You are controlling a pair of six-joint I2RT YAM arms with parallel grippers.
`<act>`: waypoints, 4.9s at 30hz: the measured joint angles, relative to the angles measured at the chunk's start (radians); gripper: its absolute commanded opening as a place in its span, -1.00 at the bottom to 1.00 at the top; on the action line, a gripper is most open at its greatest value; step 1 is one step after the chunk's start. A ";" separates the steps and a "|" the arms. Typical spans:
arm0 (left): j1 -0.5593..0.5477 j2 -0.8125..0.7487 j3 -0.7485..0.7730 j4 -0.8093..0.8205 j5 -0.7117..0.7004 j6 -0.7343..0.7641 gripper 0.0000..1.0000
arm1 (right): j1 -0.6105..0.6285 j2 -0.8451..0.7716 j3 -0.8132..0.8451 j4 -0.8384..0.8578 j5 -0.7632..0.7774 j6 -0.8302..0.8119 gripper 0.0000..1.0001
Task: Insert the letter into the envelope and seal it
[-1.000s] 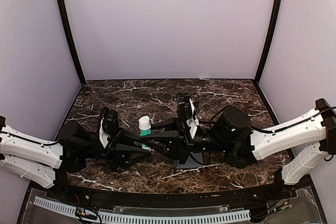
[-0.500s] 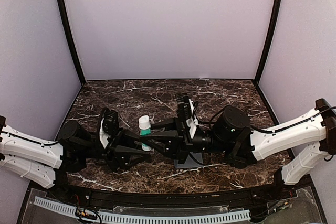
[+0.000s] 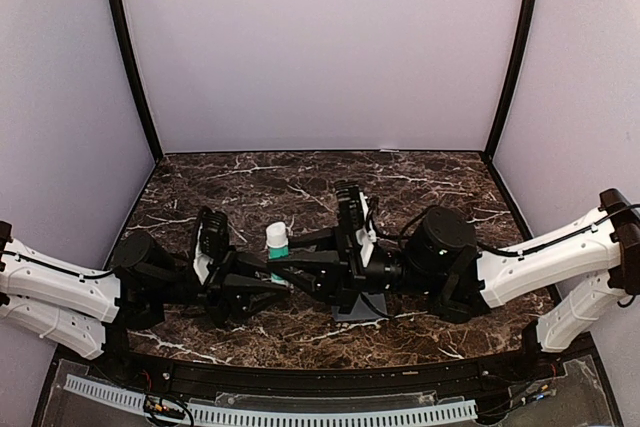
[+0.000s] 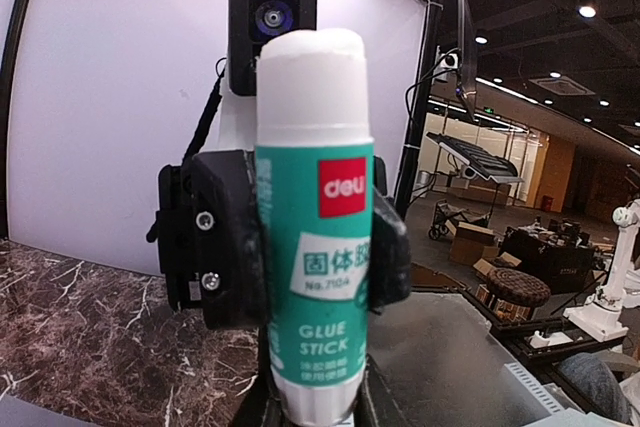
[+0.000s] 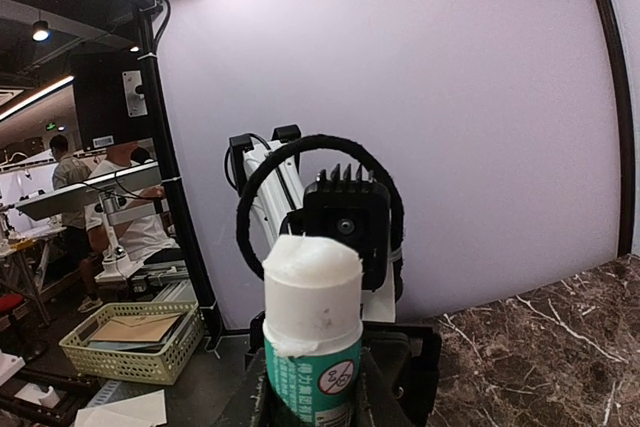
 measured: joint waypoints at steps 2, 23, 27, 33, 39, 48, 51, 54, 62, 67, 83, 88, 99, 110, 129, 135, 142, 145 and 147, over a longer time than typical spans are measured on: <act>0.000 -0.002 -0.003 -0.007 -0.018 0.003 -0.75 | 0.002 0.000 -0.003 -0.002 0.024 -0.007 -1.00; -0.004 0.079 0.010 -0.187 -0.700 0.111 -0.88 | 0.130 0.264 0.262 -0.242 1.086 -0.177 -1.00; -0.016 0.090 0.012 -0.208 -0.747 0.124 -0.88 | 0.138 0.280 0.273 -0.274 1.128 -0.174 -1.00; -0.017 0.060 0.012 -0.237 -0.668 0.132 -0.87 | 0.140 0.229 0.217 -0.255 1.048 -0.203 -1.00; -0.016 -0.058 0.012 -0.268 -0.429 0.134 -0.85 | 0.142 0.061 0.108 -0.237 0.744 -0.230 -1.00; -0.011 -0.146 0.012 -0.269 -0.048 0.119 -0.81 | 0.112 -0.027 0.079 -0.238 0.239 -0.217 -1.00; -0.011 -0.143 0.012 -0.255 0.052 0.111 -0.77 | 0.109 -0.029 0.079 -0.238 0.117 -0.197 -1.00; -0.011 -0.136 0.012 -0.244 0.122 0.102 -0.46 | 0.108 -0.029 0.079 -0.239 0.049 -0.176 -1.00; -0.012 -0.166 0.011 -0.251 0.076 0.109 0.68 | 0.108 -0.031 0.080 -0.284 0.154 -0.095 -1.00; -0.012 -0.177 0.011 -0.279 -0.080 0.128 0.62 | 0.111 -0.030 0.083 -0.334 0.388 -0.039 -1.00; -0.012 -0.093 0.042 -0.335 -0.442 0.161 0.01 | 0.111 0.018 0.140 -0.348 0.753 0.008 -1.00; -0.012 -0.078 0.042 -0.321 -0.484 0.161 -0.07 | 0.113 0.032 0.140 -0.348 0.761 0.008 -1.00; -0.018 -0.061 0.042 -0.296 -0.502 0.150 -0.47 | 0.119 0.042 0.139 -0.335 0.772 0.002 -1.00; -0.023 -0.061 0.044 -0.297 -0.500 0.155 -0.46 | 0.126 0.042 0.139 -0.321 0.783 -0.003 -1.00; -0.029 -0.110 0.047 -0.344 -0.320 0.157 -0.99 | 0.124 -0.029 0.048 -0.248 0.557 -0.130 -1.00; -0.030 -0.124 0.047 -0.337 -0.074 0.142 -0.97 | 0.092 -0.095 -0.013 -0.231 0.242 -0.158 -1.00; -0.030 -0.103 0.047 -0.306 0.145 0.111 -0.95 | 0.082 -0.088 -0.015 -0.222 0.006 -0.166 -1.00; -0.030 -0.085 0.047 -0.288 0.209 0.103 -0.92 | 0.080 -0.071 -0.014 -0.203 -0.064 -0.165 -1.00; -0.030 -0.074 0.047 -0.277 0.251 0.097 -0.87 | 0.080 -0.058 -0.010 -0.194 -0.102 -0.163 -1.00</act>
